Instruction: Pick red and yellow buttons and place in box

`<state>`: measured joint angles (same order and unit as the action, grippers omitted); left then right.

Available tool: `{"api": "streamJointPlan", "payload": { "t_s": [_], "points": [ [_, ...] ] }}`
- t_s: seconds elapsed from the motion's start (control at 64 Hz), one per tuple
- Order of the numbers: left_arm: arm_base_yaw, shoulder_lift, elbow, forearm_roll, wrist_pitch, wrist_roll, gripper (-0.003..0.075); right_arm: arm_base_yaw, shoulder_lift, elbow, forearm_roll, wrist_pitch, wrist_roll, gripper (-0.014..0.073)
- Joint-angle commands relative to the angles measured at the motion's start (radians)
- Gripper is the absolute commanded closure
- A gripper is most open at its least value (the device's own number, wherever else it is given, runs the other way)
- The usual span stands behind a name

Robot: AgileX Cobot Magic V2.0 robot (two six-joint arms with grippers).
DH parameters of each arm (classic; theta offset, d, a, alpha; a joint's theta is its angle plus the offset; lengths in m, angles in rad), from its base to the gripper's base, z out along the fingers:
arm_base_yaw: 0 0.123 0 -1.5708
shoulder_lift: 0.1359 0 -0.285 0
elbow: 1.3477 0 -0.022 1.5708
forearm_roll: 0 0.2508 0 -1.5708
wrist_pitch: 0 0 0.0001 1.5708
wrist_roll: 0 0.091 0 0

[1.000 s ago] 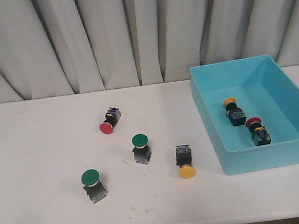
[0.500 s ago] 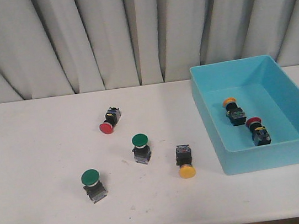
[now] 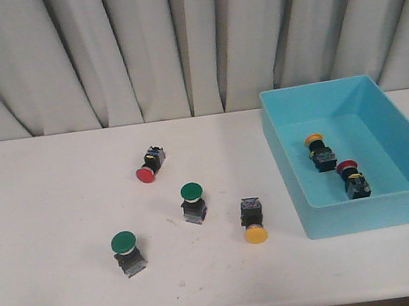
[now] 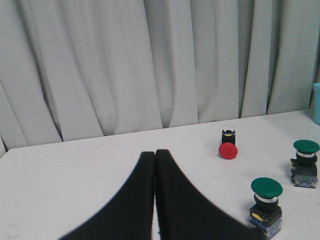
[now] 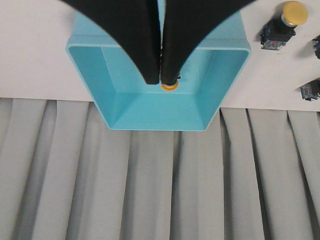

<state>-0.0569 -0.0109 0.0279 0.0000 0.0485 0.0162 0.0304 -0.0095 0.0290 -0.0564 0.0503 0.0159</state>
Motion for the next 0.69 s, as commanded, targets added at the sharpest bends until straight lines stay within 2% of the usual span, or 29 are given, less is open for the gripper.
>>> {"api": "streamJointPlan", "payload": {
  "t_s": [0.0, 0.672],
  "points": [
    [0.002, -0.014, 0.048, 0.000, -0.076, -0.009, 0.0726, -0.009, -0.009, 0.008, 0.013, -0.070, -0.016, 0.0597],
    [0.002, -0.014, 0.048, 0.000, -0.076, -0.009, 0.0726, -0.009, -0.009, 0.008, 0.023, -0.069, -0.016, 0.0597]
  ]
}}
